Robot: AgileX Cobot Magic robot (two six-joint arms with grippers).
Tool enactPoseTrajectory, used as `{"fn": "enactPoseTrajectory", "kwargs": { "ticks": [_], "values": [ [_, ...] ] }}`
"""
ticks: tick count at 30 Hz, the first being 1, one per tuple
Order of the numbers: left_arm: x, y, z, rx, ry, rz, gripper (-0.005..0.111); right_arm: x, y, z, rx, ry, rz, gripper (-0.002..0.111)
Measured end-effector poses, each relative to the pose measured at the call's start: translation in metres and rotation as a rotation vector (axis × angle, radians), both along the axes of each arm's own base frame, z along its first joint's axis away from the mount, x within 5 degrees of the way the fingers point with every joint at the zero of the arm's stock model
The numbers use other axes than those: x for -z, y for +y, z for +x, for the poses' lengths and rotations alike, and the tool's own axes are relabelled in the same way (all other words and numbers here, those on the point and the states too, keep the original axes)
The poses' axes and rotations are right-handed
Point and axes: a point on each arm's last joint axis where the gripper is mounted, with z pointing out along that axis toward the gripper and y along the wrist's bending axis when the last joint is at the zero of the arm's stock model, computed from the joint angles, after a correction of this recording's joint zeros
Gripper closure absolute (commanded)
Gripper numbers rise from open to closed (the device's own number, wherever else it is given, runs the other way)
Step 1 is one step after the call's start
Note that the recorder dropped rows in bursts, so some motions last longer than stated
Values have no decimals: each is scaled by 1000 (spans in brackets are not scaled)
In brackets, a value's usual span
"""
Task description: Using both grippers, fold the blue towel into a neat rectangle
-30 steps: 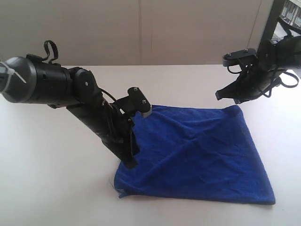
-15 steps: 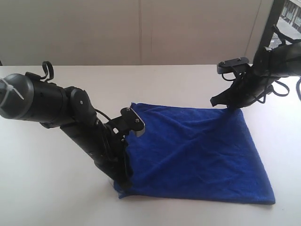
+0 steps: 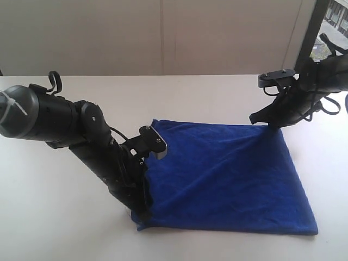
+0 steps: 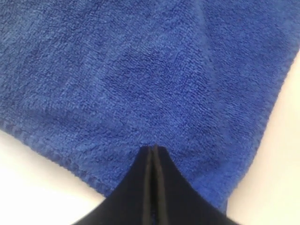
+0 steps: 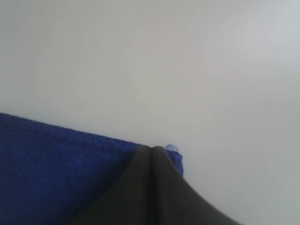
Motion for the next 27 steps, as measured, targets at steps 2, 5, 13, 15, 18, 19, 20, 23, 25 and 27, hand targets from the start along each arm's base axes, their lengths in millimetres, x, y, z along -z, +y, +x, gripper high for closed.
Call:
{"fn": "enactPoseTrajectory", "kwargs": {
  "ticks": [2,5,13,15,18,19,20,23,25,27],
  "values": [
    [0,0,0,0,0,0,107,0,0,1,0,-4,-1,108],
    [0,0,0,0,0,0,107,1,0,2,4,-16,1,108],
    [-18,0,3,-19,-76,-37,107,-20,1,4,9,-64,17,108],
    [-29,1,3,-33,-117,-63,107,-39,2,4,6,-110,18,108],
    [-45,2,4,-48,-167,-98,107,-65,3,0,-8,-148,11,108],
    [-51,2,3,-52,-183,-110,107,-72,4,-3,-15,-144,11,108],
    [-57,3,3,-56,-204,-122,107,-79,4,-6,-22,-139,10,108],
    [-80,6,2,-84,-288,-170,107,-89,7,-16,-48,-71,17,108],
    [-103,11,1,-119,-364,-221,107,-94,8,-25,-65,-2,25,108],
    [-127,19,-2,-159,-435,-272,107,-98,10,-34,-76,58,33,108]
  ]
}}
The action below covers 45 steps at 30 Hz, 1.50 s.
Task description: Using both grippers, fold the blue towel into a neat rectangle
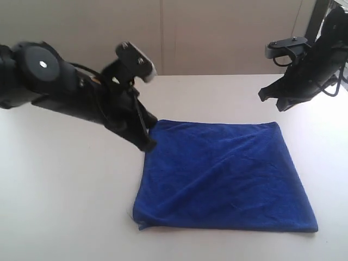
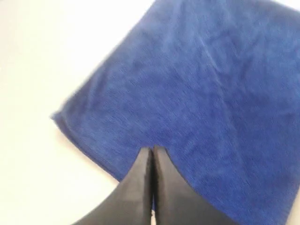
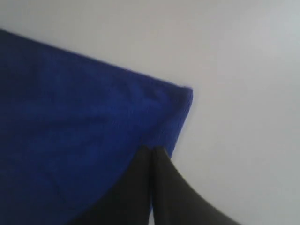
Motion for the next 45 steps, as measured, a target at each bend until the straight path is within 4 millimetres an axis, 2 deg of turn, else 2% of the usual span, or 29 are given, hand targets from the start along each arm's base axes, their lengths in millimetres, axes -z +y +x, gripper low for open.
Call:
{"fn": "enactPoseTrajectory", "kwargs": {
  "ticks": [4,7,8,9,10,11,12,13,16,17,18,19,21,25,30,35,40,45],
  "values": [
    [-44,34,-16,-103,-135,-106,107,-9,3,-24,-5,46,7,108],
    [-66,66,-35,-184,-213,-173,107,-21,5,-46,-4,33,5,108],
    [-71,74,-43,-205,-231,-194,107,-23,6,-53,-2,27,10,108],
    [-77,90,-63,-241,-276,-236,107,-27,10,-68,4,13,21,108],
    [-75,96,-71,-249,-283,-245,107,-27,11,-73,7,10,25,108],
    [-73,108,-91,-269,-295,-280,107,-23,16,-86,7,18,40,108],
    [-69,113,-100,-280,-292,-299,107,-17,19,-92,3,34,46,108],
    [-60,122,-115,-295,-277,-324,107,-2,25,-103,-8,84,50,108],
    [-36,129,-129,-326,-210,-339,107,19,35,-115,-18,135,54,108],
    [-19,132,-133,-342,-162,-327,107,29,41,-123,-26,158,45,108],
    [-11,133,-134,-351,-142,-317,107,33,44,-126,-26,165,34,108],
    [5,132,-132,-368,-95,-288,107,41,47,-131,-29,182,6,108],
    [20,129,-126,-381,-31,-244,107,46,48,-133,-22,177,-52,108],
    [36,124,-112,-428,30,-210,107,64,41,-130,-1,203,-141,108],
    [31,115,-98,-421,64,-202,107,88,44,-129,-8,286,-156,108],
    [23,94,-70,-357,122,-137,107,90,56,-130,-85,309,-203,108],
    [19,77,-48,-282,171,-75,107,89,79,-137,-169,354,-237,108],
    [14,72,-42,-250,168,-61,107,89,111,-148,-269,401,-266,108]
  ]
}}
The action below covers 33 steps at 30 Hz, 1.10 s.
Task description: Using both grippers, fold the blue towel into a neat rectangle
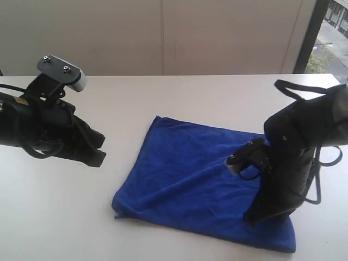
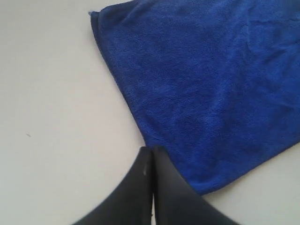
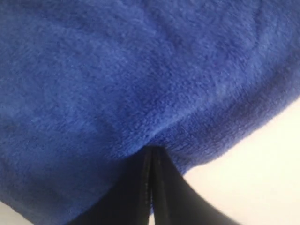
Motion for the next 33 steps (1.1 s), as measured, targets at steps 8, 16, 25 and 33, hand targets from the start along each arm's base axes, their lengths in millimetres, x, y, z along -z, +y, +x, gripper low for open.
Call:
{"fn": "enactPoseTrajectory", "kwargs": {
  "ticks": [8,16,25,33],
  "values": [
    [1,0,-1,23,6,15,107,0,53,-28,-122,81,7,108],
    [2,-1,-2,32,21,18,107,-5,116,-58,-201,124,119,108],
    [3,-1,-5,50,47,26,107,-35,187,-63,-314,-17,316,108],
    [1,-3,-1,22,51,-6,107,-78,168,-31,-395,-281,105,108]
  ]
}}
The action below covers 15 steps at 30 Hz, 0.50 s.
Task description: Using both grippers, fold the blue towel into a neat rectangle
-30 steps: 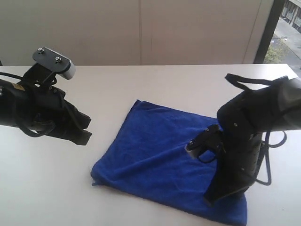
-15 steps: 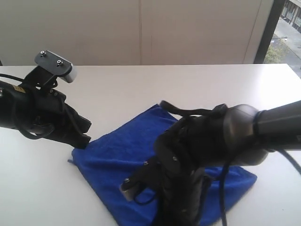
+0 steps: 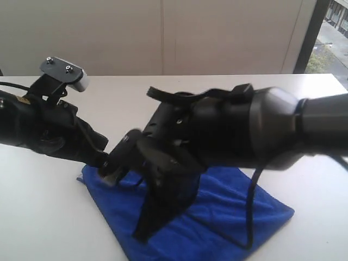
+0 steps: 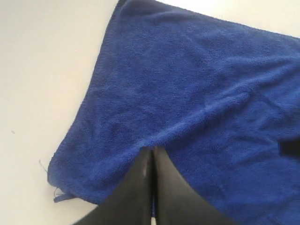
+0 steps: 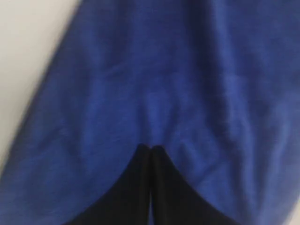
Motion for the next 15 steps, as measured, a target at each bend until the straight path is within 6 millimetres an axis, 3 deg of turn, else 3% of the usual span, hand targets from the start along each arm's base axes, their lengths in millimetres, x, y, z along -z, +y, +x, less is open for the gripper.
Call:
{"fn": "enactPoseTrajectory", "kwargs": {
  "ticks": [3,7,11,15],
  "values": [
    [15,-3,6,5,45,33,107,-16,-27,33,62,-123,0,108],
    [42,-7,16,-1,110,85,107,-24,-55,75,131,-150,75,108],
    [56,-9,22,-11,136,107,107,-19,-75,113,170,-125,144,108],
    [58,-9,22,-11,143,110,107,0,-84,145,174,-81,182,108]
  ]
}}
